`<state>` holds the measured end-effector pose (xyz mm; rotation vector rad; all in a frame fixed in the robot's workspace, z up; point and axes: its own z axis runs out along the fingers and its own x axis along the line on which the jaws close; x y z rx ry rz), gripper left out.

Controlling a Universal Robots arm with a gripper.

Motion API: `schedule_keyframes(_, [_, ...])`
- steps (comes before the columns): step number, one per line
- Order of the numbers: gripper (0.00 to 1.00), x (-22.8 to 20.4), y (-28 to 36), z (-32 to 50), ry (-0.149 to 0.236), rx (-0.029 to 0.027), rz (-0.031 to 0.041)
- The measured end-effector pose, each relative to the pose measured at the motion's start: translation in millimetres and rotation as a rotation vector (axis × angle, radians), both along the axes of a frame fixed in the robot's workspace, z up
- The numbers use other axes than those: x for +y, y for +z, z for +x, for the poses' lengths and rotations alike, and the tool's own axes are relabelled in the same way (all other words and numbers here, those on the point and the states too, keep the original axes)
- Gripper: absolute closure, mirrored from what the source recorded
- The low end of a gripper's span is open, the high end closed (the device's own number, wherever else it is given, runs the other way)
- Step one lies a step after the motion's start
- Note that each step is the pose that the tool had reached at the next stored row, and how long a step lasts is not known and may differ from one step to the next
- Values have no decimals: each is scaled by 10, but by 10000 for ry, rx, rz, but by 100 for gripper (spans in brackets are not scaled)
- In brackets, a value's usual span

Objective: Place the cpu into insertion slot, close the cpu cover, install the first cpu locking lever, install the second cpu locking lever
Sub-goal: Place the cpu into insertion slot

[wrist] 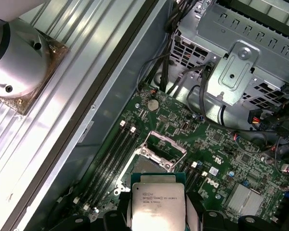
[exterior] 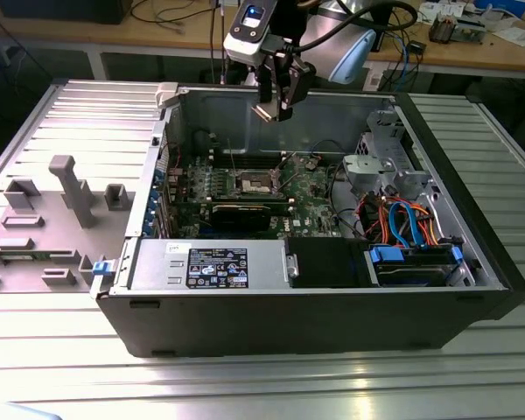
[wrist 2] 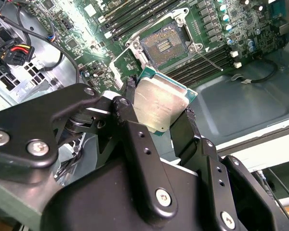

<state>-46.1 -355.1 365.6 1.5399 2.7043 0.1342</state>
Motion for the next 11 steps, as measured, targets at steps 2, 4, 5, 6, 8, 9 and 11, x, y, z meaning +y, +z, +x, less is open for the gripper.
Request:
schedule_keyframes(2, [46,0,0,0,-2,0,-1])
schedule_keyframes(4, [46,0,0,0,-72,0,0])
schedule_keyframes(5, [46,0,0,0,-116,0,0])
schedule_keyframes(6, [46,0,-1,0,-298,0,0])
schedule_keyframes(8, [46,0,-2,0,-753,0,0])
schedule_keyframes(9, [46,0,-2,0,-943,0,-1])
schedule_keyframes(11, [46,0,-2,0,-1021,0,0])
